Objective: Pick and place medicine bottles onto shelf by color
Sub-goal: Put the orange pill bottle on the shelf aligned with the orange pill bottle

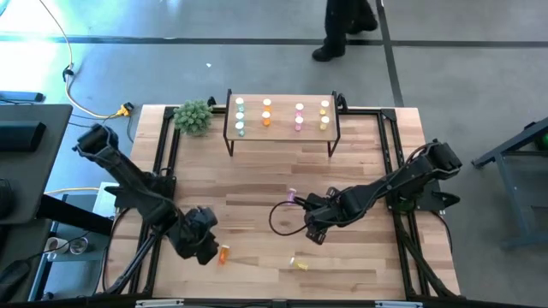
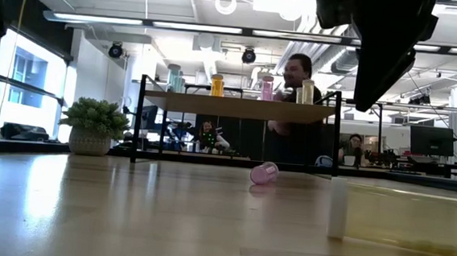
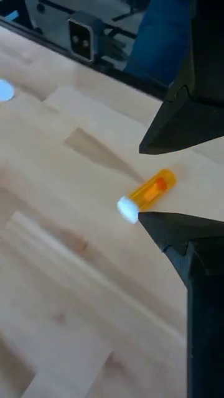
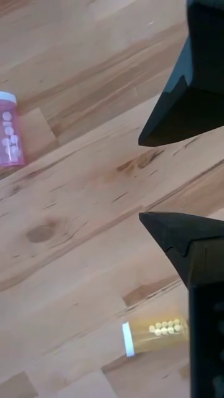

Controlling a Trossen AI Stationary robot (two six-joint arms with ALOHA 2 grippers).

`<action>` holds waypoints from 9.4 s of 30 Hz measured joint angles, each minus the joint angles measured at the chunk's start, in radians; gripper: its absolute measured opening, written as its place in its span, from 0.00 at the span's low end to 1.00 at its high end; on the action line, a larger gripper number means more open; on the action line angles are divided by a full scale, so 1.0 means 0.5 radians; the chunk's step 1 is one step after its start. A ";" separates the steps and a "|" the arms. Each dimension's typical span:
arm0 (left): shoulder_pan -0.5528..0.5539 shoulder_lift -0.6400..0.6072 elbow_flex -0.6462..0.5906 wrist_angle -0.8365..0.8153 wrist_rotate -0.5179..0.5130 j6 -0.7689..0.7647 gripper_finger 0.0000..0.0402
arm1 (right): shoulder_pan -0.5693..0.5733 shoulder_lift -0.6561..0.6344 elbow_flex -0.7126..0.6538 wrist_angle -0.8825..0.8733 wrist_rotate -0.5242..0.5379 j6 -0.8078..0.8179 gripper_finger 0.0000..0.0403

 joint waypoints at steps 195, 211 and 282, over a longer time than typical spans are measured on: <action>0.671 0.640 0.851 -0.037 -0.373 1.353 0.24 | 0.116 -0.166 0.691 -0.066 0.213 -1.848 0.43; 0.947 0.444 0.852 0.374 -0.364 1.967 0.24 | -0.001 -1.210 -0.467 0.979 0.335 -1.846 0.43; 1.423 0.477 0.850 0.969 -0.088 2.715 0.24 | -0.971 -0.996 -0.975 2.666 -0.556 -1.714 0.51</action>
